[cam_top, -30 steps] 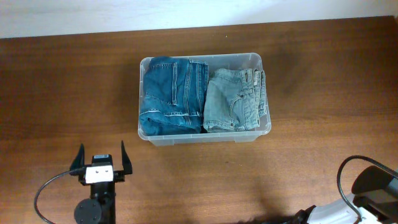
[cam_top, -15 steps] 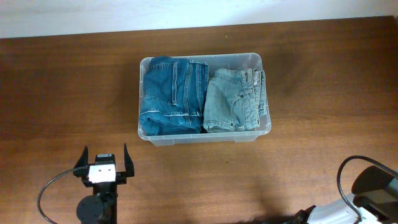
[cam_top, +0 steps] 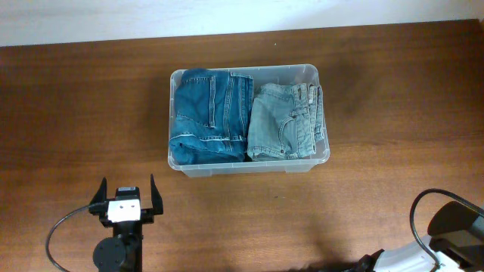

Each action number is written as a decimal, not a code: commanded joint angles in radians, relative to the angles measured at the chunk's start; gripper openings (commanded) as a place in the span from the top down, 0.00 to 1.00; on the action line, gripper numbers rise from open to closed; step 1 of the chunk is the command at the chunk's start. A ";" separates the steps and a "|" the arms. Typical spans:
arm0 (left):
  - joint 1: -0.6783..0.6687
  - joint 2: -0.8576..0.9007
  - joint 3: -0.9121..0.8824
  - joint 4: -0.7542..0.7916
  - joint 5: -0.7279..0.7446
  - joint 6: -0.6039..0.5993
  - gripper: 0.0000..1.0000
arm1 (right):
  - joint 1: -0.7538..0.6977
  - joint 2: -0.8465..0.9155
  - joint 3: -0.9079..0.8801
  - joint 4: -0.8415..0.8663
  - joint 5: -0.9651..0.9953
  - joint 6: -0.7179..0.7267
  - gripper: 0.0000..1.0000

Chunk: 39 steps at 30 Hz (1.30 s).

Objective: Pack container

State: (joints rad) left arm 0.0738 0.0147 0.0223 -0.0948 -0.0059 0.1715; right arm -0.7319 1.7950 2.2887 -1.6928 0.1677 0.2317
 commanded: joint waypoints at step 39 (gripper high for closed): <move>-0.006 -0.010 -0.007 0.000 -0.009 0.002 0.00 | 0.113 -0.146 -0.114 0.288 -0.046 -0.090 0.02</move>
State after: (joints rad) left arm 0.0738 0.0147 0.0223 -0.0948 -0.0074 0.1715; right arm -0.6796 1.7477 2.2471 -1.4837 0.1539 0.2176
